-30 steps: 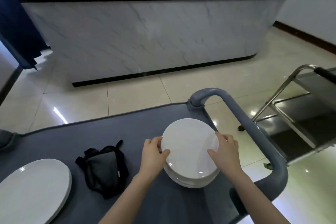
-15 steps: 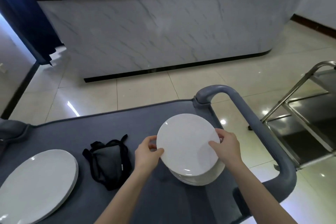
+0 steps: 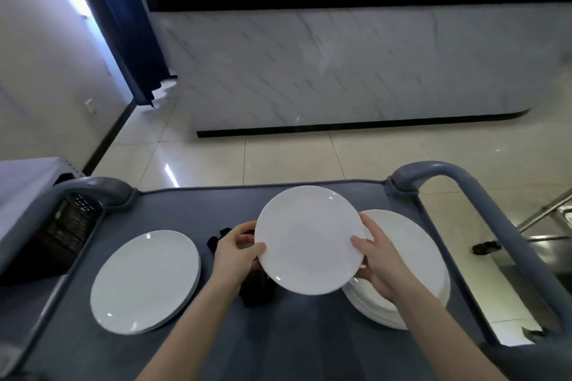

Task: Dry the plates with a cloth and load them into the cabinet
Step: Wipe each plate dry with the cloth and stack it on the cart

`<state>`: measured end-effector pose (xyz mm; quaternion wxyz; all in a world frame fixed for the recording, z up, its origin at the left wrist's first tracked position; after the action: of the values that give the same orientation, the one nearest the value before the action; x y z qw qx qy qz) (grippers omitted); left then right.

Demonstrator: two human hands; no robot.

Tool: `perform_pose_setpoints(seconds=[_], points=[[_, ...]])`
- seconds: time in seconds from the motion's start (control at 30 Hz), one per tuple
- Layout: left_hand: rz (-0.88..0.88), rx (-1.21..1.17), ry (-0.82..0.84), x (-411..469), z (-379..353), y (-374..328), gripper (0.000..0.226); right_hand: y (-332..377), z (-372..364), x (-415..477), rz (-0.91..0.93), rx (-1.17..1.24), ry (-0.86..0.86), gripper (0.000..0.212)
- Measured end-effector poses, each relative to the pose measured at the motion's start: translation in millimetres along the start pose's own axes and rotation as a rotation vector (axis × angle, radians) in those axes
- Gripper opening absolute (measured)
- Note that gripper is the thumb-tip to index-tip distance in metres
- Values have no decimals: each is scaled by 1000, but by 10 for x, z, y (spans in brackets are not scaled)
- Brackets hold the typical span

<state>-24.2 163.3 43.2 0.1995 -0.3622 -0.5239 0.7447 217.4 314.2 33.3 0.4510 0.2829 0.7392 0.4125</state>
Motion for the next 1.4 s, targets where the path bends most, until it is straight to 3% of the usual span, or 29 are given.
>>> perform_pose_setpoints(seconds=[0.2,0.37,0.5,0.6,0.67,0.77,0.83,0.97,1.1,1.3,1.4], points=[[5,52,-16,107,426,132,29,-105,-138,63,-23,90,-58,43],[-144,515,-79,251,564,129,35,-35,-4,104,7,64,-121,47],[-373,939,133,428,209,99,56,-81,39,106,-6,23,-138,44],[-354,1200,318,590,11,286,82,-140,79,97,-11,11,-138,46],[-343,1326,351,673,-36,395,88,-160,98,90,-10,1,-134,49],[-340,1455,313,742,-18,485,85,-168,115,88,-8,-12,-147,50],[-353,1524,292,750,11,510,70,-167,111,80,-3,-22,-152,50],[-368,1444,254,707,141,487,52,-156,86,59,8,-26,-147,49],[-374,1171,134,602,412,197,40,-106,65,35,16,-12,-136,48],[-288,688,-345,341,962,-464,42,-63,-144,-4,43,34,-109,46],[-356,548,-326,148,800,-732,50,-98,-397,-22,69,63,-59,47]])
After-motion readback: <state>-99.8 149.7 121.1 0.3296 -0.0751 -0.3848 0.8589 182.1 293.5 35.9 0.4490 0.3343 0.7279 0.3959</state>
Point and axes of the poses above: each hand's wrist, its own x-axis towards the middle knuckle, its own z-axis out of the back of the hand, y = z × x, the point moved 9 cm from there along x, towards the middle knuckle, and after that the axes turned 8 degrees about x, right-handed, at the moved point
